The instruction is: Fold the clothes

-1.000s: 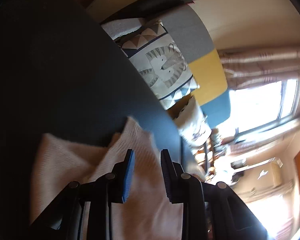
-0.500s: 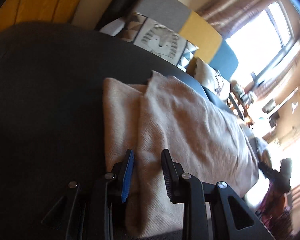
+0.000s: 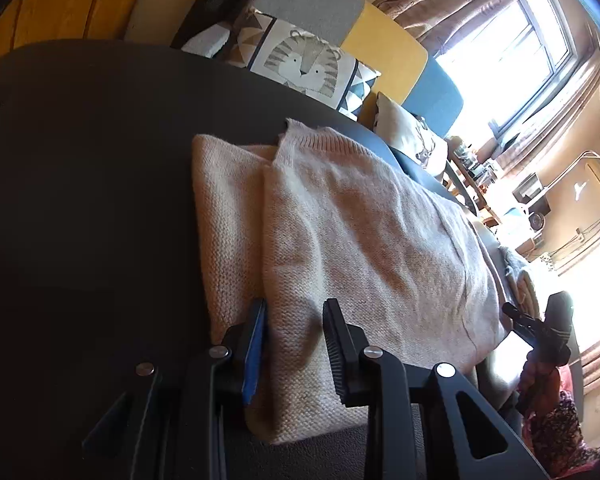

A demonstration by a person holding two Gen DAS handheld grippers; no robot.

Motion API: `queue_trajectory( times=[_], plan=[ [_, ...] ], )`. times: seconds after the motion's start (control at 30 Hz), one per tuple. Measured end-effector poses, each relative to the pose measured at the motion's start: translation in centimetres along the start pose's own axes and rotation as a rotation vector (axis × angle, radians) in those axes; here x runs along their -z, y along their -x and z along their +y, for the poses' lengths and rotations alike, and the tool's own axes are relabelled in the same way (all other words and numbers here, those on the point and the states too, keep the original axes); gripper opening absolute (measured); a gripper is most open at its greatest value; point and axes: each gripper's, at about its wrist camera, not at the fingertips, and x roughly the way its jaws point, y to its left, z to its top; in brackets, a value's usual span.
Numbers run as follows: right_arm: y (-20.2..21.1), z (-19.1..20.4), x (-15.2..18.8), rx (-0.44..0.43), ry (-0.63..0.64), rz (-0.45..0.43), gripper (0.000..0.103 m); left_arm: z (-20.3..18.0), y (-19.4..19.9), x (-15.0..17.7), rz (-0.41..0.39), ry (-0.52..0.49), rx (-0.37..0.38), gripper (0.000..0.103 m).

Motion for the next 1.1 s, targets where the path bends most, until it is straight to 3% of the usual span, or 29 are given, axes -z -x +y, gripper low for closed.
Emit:
queue_trajectory(
  times=[0.03,0.1,0.33,0.6,0.7,0.77,0.8,0.83,0.9,1.0,1.1],
  plan=[
    [-0.2,-0.1,-0.1,0.002,-0.011,0.008,0.019,-0.1,-0.2,-0.1,0.009,-0.002,-0.005,0.024],
    [-0.2,-0.2,-0.3,-0.011,-0.027,0.013,0.008,-0.6,-0.2,-0.3,0.006,-0.023,-0.023,0.007],
    [2.7,1.1,-1.1,-0.096,-0.012,-0.035,0.006,-0.9,3.6,-0.1,-0.089,0.015,0.176,0.007],
    [4.9,2.7,0.3,-0.137,0.029,-0.036,0.005,-0.6,4.7,2.9,-0.048,-0.025,0.153,0.006],
    [4.4,2.4,1.1,-0.098,0.044,-0.014,0.005,0.4,4.8,4.7,-0.033,0.000,0.144,0.006],
    [3.7,1.8,1.3,-0.054,0.033,-0.005,0.007,1.0,4.5,4.8,-0.050,0.025,0.130,0.006],
    [3.5,1.4,1.3,-0.063,0.016,-0.003,0.008,1.3,4.4,4.7,-0.063,0.039,0.117,0.010],
    [3.2,1.0,1.3,-0.072,-0.001,-0.001,0.010,1.7,4.2,4.4,-0.076,0.058,0.117,0.020],
    [2.8,0.4,1.3,-0.083,-0.023,0.005,0.021,2.4,4.0,3.9,-0.084,0.094,0.129,0.024],
    [2.3,0.2,1.0,-0.077,-0.018,0.023,0.035,2.5,3.2,3.0,-0.052,0.073,0.103,0.027],
    [1.7,0.3,1.0,-0.081,0.000,0.045,0.035,1.9,2.0,2.3,-0.009,0.049,0.101,0.028]
  ],
)
